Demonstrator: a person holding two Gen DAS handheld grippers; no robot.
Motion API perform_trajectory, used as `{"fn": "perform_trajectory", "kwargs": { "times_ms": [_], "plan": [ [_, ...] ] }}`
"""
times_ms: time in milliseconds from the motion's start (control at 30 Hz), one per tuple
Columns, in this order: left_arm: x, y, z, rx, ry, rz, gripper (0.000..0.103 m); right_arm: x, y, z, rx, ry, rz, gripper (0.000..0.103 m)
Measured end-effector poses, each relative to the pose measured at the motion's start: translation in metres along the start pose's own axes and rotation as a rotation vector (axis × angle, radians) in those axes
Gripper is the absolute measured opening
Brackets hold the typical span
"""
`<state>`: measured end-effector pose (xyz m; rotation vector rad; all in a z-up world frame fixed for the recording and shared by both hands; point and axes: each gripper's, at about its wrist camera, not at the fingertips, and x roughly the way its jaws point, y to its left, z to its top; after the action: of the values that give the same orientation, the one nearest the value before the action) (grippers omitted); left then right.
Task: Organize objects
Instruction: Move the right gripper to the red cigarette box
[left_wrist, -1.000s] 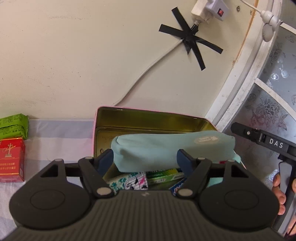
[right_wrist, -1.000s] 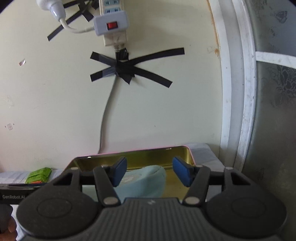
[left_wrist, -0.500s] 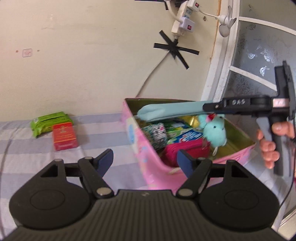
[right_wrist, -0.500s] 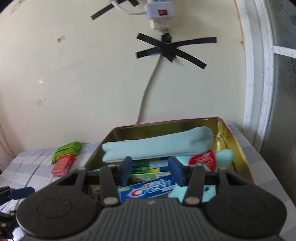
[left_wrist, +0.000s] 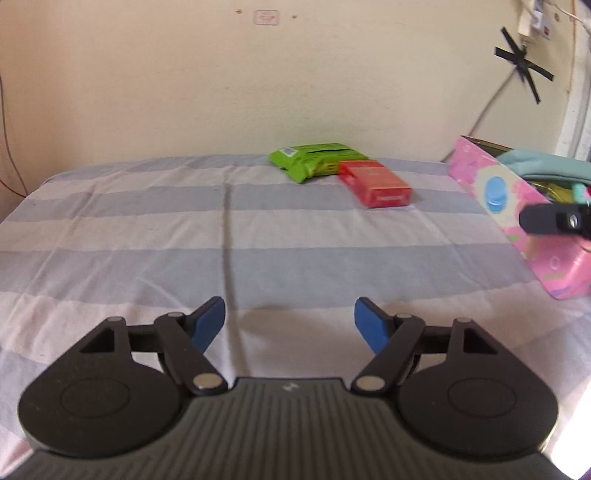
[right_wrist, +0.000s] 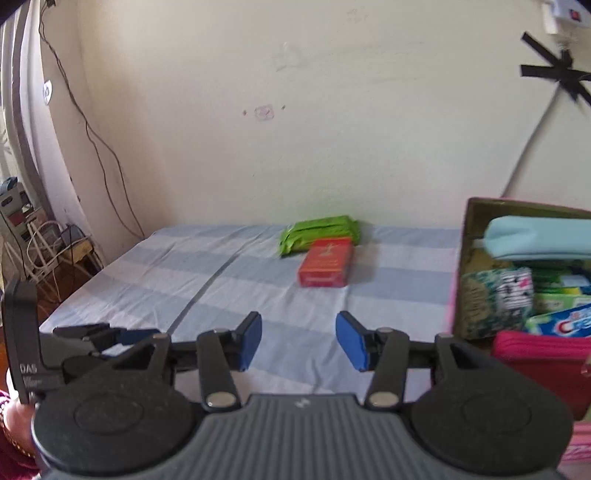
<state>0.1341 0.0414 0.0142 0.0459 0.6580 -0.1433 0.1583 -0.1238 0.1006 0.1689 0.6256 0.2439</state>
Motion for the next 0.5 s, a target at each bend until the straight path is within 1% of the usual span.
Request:
{"fn": "perform_trajectory", "kwargs": {
  "times_ms": [33,100,167,200,233,300,367,400,500],
  "plan": [
    [0.006,0.008,0.002,-0.011,0.007,0.032,0.079,0.01,0.007,-0.001,-0.001,0.011,-0.007,0.05],
    [0.017,0.025,0.002,-0.054,0.017,0.066,0.079,0.034,0.019,-0.003,0.012,0.017,-0.037,0.057],
    [0.015,0.039,0.001,-0.121,-0.013,0.036,0.082,0.056,0.024,0.001,0.008,0.004,-0.088,0.065],
    [0.015,0.043,0.001,-0.146,-0.017,0.029,0.082,0.068,0.025,0.003,-0.001,-0.009,-0.133,0.076],
    [0.014,0.046,0.001,-0.159,-0.021,0.02,0.082,0.078,0.023,0.006,0.007,-0.021,-0.171,0.082],
    [0.014,0.047,0.001,-0.149,-0.021,0.017,0.083,0.1,0.018,0.014,0.025,-0.028,-0.206,0.083],
    [0.016,0.045,0.002,-0.133,-0.019,0.016,0.084,0.121,0.016,0.024,0.025,-0.024,-0.252,0.085],
    [0.016,0.044,0.003,-0.126,-0.017,0.015,0.086,0.135,0.015,0.03,0.029,-0.016,-0.274,0.088],
    [0.016,0.045,0.004,-0.124,-0.015,0.001,0.088,0.167,0.005,0.041,0.081,0.041,-0.309,0.089]
  ]
}}
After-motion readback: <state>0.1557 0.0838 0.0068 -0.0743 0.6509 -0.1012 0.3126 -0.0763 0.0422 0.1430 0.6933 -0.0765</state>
